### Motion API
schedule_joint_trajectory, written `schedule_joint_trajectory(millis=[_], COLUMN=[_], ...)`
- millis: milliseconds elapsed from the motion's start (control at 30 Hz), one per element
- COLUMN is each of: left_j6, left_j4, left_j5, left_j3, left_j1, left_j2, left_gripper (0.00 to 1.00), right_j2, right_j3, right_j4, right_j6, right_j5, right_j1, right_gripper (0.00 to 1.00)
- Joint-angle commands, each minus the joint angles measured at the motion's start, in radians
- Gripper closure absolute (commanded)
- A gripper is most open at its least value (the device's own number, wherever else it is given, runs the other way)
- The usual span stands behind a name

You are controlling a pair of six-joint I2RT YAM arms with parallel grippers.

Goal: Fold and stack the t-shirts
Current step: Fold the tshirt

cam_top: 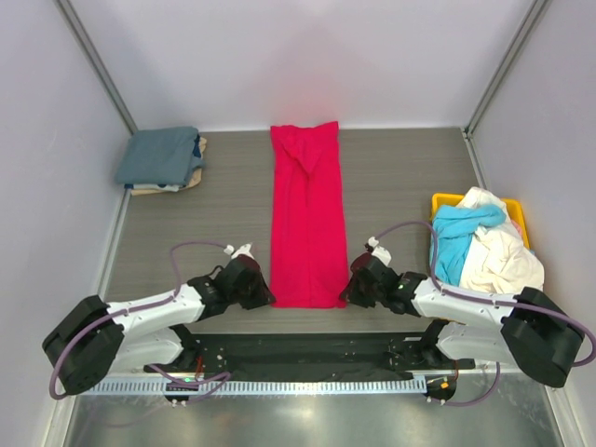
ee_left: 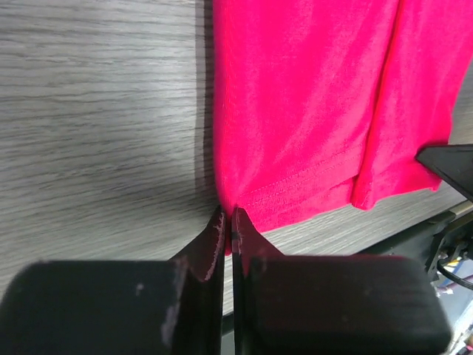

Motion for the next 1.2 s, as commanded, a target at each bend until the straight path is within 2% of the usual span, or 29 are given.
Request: schedule_joint_trajectory(millis=[0,133,167,300,400,500,633,800,933,1167], left_j6=[-0.009,-0.061,-0.067,-0.058,-0.007,0.08,0.197,0.336,0.404,0.445], left_j4=[-0.078,-0.254,-0.342,-0.527,-0.602,-0.619,-0.564,-0.526,-0.521,-0.532], left_j5=[-0.04,-0.104,-0.121,-0.248,-0.328,-0.357,-0.311,-0.224,-0.182,-0.127], left_j3=[0.026,0.104,0.128,0.281,0.381,0.466,0.564,0.743,0.895,1.121], left_j1=[-0.019,-0.12,-0.136,-0.15,-0.142,-0.08,0.034,0.213,0.266,0.335], left_j2=[-0.022,-0.112,-0.135,-0.218,-0.211,-0.131,0.021,0.197,0.355,0.598], left_gripper=[1.0,1.0,1.0,1.0,1.0,1.0,1.0,1.0,1.0,1.0], right_j2=[-0.008,-0.086,-0.1,-0.144,-0.09,0.021,0.153,0.355,0.481,0.63], right_j3=[-0.023,0.027,0.043,0.136,0.244,0.365,0.568,0.771,0.915,1.043], right_j4=[-0.094,-0.209,-0.258,-0.353,-0.387,-0.396,-0.384,-0.381,-0.382,-0.381], right_j6=[0.009,0.048,0.055,0.039,-0.051,-0.145,-0.324,-0.445,-0.489,-0.515], right_j5=[-0.004,0.059,0.074,0.136,0.208,0.209,0.211,0.196,0.148,0.108], right_j1=[0.03,0.096,0.108,0.127,0.111,0.01,-0.12,-0.244,-0.31,-0.379], right_gripper=[0.99,0.99,0.99,0.99,0.99,0.99,0.99,0.99,0.99,0.99])
